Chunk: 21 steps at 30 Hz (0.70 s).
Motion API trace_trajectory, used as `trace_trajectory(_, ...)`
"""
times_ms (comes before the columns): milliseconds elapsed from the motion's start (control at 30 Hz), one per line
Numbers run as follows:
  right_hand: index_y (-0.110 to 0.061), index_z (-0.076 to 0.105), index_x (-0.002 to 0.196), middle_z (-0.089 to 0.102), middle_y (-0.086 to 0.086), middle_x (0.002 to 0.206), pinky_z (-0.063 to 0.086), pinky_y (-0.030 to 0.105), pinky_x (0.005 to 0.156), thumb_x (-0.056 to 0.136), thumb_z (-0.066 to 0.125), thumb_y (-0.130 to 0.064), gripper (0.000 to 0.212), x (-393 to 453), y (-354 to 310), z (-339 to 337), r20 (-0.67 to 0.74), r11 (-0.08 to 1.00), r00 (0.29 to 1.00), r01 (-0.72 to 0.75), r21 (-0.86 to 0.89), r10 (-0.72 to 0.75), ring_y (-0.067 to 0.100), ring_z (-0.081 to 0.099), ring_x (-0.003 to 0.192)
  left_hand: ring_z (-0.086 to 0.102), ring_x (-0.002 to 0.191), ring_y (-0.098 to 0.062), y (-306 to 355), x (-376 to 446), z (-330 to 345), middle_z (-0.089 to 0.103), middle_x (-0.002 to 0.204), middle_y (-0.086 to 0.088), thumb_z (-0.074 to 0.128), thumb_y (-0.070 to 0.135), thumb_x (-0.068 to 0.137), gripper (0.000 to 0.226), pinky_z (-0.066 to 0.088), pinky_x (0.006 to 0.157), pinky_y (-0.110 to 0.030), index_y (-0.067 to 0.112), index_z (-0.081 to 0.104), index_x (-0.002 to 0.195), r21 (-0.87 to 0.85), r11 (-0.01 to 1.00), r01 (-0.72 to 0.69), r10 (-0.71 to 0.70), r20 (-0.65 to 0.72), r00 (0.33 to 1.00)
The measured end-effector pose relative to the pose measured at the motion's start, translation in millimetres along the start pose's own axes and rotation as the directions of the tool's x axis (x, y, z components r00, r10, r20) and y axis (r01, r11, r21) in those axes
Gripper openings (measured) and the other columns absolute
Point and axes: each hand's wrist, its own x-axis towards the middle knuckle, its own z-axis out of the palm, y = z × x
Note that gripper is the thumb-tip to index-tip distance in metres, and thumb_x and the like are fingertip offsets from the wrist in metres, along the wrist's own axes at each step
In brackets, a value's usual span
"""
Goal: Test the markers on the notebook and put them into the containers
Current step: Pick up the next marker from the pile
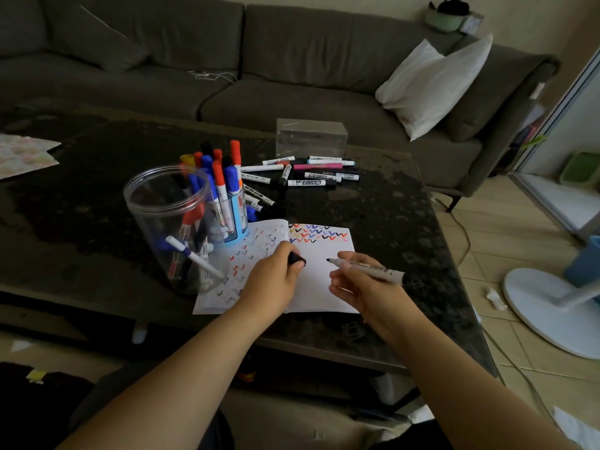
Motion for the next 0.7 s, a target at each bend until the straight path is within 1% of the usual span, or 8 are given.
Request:
trace_trajectory(100,-0.022,0.066,0.099,0.065,0.006,0.083,0.057,0.026,0.072,0.095,0.050,-0.036,0.022,22,1,-1,-0.107,0.938,0.989,0.059,-0.342,-0.101,0.014,0.062,0.074,0.060,0.096,-0.021,-5,14,10,0.063,0.109,-0.008,0.039,0.029,0.099,0.023,0.047,0.076,-0.028,0.018,0.041,0.119,0.099,0.994,-0.049,0.045,0.042,0.998)
trace_trajectory(167,-0.028,0.067,0.092,0.065,0.001,0.076,0.055,0.026,0.071,0.094,0.048,-0.043,0.024,40,2,-4,-0.144,0.882,0.973,0.097,-0.460,-0.182,0.010,0.059,0.067,0.058,0.096,-0.020,-11,19,18,0.061,0.110,-0.008,0.037,0.031,0.099,0.025,0.045,0.076,-0.026,0.018,0.039,0.120,0.149,0.986,-0.078,0.070,0.058,0.996)
trace_trajectory(233,-0.027,0.067,0.090,0.066,-0.002,0.072,0.053,0.023,0.067,0.090,0.054,-0.045,0.022,59,3,-8,-0.187,0.840,0.953,0.106,-0.532,-0.239,0.005,0.058,0.061,0.053,0.102,-0.016,-19,20,27,0.058,0.116,-0.006,0.038,0.032,0.098,0.026,0.042,0.080,-0.023,0.018,0.040,0.120,0.164,0.981,-0.102,0.096,0.044,0.994)
trace_trajectory(300,-0.022,0.066,0.090,0.065,-0.002,0.071,0.049,0.017,0.060,0.089,0.060,-0.038,0.017,77,3,-10,-0.207,0.817,0.942,0.104,-0.568,-0.264,0.003,0.058,0.061,0.048,0.108,-0.013,-26,20,34,0.055,0.119,-0.003,0.039,0.033,0.098,0.026,0.039,0.086,-0.021,0.019,0.042,0.119,0.166,0.980,-0.114,0.114,0.011,0.993)
trace_trajectory(400,-0.014,0.061,0.087,0.061,0.001,0.073,0.045,0.010,0.054,0.090,0.062,-0.023,0.010,101,2,-9,-0.213,0.814,0.931,0.130,-0.566,-0.296,0.006,0.056,0.064,0.045,0.108,-0.009,-33,23,38,0.054,0.120,0.003,0.039,0.035,0.097,0.024,0.033,0.087,-0.018,0.022,0.044,0.117,0.169,0.977,-0.128,0.131,-0.008,0.991)
trace_trajectory(500,-0.011,0.054,0.082,0.058,0.002,0.072,0.045,0.015,0.056,0.089,0.062,-0.021,0.015,117,5,-6,-0.199,0.788,0.917,0.169,-0.593,-0.347,0.010,0.053,0.064,0.044,0.109,-0.007,-35,24,39,0.054,0.121,0.005,0.039,0.036,0.097,0.024,0.032,0.088,-0.016,0.023,0.045,0.116,0.159,0.976,-0.149,0.154,-0.024,0.988)
trace_trajectory(600,-0.012,0.047,0.073,0.051,-0.001,0.062,0.038,0.013,0.048,0.090,0.061,-0.021,0.024,126,10,-6,-0.187,0.762,0.899,0.209,-0.613,-0.397,0.005,0.044,0.053,0.045,0.107,-0.008,-37,24,41,0.056,0.118,0.004,0.041,0.035,0.096,0.025,0.032,0.087,-0.016,0.021,0.047,0.116,0.140,0.975,-0.172,0.178,-0.033,0.984)
trace_trajectory(700,-0.008,0.048,0.075,0.050,0.000,0.060,0.037,0.018,0.048,0.090,0.061,-0.023,0.025,130,14,-9,-0.172,0.739,0.889,0.231,-0.633,-0.425,0.006,0.042,0.052,0.046,0.106,-0.009,-38,27,41,0.057,0.116,0.003,0.042,0.035,0.096,0.025,0.029,0.087,-0.015,0.019,0.048,0.115,0.139,0.970,-0.197,0.207,-0.061,0.976)
